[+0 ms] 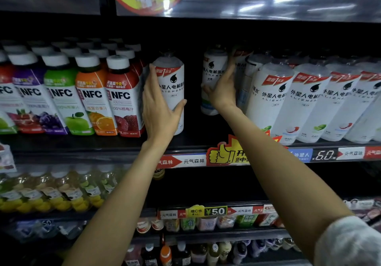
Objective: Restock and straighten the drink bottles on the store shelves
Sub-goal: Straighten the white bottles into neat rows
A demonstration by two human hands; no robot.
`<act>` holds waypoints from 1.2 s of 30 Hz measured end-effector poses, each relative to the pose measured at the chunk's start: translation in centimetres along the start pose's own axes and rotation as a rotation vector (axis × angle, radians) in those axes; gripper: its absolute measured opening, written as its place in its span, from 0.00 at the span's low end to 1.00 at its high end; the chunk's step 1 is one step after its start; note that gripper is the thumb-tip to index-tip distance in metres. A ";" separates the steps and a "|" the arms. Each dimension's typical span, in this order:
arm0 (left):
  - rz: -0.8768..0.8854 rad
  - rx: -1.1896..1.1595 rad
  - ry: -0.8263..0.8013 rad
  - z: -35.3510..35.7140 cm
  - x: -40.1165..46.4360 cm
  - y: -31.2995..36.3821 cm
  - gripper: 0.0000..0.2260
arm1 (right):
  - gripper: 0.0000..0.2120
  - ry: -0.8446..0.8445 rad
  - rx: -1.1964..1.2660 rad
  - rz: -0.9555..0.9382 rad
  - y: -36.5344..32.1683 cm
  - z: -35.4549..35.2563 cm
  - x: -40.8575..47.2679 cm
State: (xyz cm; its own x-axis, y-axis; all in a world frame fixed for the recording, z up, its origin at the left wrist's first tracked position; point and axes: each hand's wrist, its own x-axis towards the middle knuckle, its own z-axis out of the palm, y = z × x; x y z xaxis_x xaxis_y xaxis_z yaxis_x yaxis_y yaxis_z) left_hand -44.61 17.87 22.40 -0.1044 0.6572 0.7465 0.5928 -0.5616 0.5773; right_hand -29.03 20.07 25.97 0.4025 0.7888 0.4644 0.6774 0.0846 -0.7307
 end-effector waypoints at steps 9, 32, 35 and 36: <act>0.030 0.025 -0.022 0.3 0.5 -1.2 0.43 | 0.34 -0.165 0.254 -0.010 -0.4 2.3 0.5; 0.166 0.064 0.083 2.6 1.0 -3.5 0.43 | 0.26 0.371 -0.315 0.262 2.0 5.9 3.0; 0.173 0.039 0.077 2.6 1.0 -3.6 0.43 | 0.29 0.382 -0.301 0.247 2.2 6.4 3.6; 0.173 0.027 0.079 2.7 1.0 -3.7 0.43 | 0.30 0.390 -0.302 0.244 2.1 6.7 3.7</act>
State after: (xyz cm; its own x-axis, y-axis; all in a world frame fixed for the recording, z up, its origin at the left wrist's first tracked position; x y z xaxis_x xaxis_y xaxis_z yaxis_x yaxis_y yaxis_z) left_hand -44.75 21.94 20.11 -0.0604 0.5097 0.8582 0.6286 -0.6484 0.4294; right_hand -30.26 27.28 22.81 0.7297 0.4745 0.4924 0.6592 -0.2967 -0.6909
